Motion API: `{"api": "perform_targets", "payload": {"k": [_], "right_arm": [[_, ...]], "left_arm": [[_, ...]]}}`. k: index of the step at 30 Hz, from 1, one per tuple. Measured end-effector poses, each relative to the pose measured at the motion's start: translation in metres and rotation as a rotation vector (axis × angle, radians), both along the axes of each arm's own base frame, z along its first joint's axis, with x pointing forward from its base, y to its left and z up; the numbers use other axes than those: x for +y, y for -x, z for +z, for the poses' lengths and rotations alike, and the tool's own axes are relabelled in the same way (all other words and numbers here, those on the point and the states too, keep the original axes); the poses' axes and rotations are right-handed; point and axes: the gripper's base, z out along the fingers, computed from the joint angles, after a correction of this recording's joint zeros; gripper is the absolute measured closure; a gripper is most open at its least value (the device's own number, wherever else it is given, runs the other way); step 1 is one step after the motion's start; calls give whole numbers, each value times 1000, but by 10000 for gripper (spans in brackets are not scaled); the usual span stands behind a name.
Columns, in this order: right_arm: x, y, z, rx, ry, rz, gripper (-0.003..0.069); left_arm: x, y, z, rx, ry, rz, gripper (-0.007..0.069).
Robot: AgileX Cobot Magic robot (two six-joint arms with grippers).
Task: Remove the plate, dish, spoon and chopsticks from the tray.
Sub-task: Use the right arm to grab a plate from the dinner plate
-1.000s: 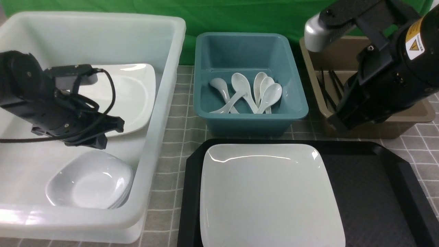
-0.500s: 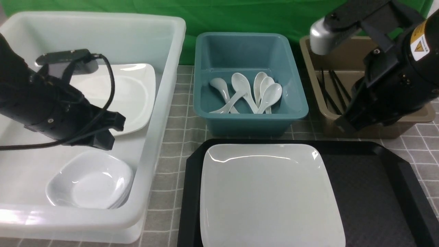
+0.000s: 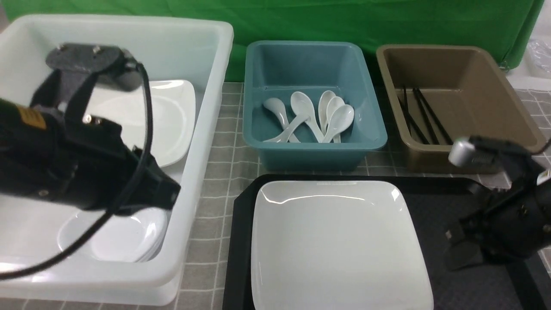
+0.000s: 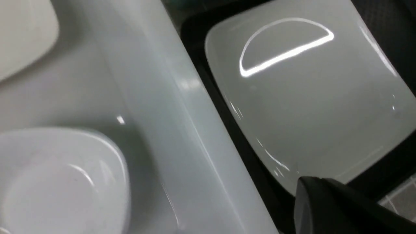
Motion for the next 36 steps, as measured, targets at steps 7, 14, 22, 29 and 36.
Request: {"api": "perform_targets", "payload": {"k": [7, 14, 22, 29, 36], "right_arm": [[-7, 10, -31, -33, 6, -120, 187], [7, 12, -54, 8, 25, -134, 117], [31, 7, -71, -18, 35, -125, 426], [29, 14, -46, -94, -9, -132, 497], [24, 39, 27, -351, -128, -104, 606]], "left_arm": [[2, 8, -20, 85, -4, 40, 622], [2, 6, -20, 66, 8, 54, 622], [2, 6, -19, 69, 24, 80, 622], [8, 16, -7, 9, 34, 91, 622], [21, 29, 12, -125, 41, 178, 622]]}}
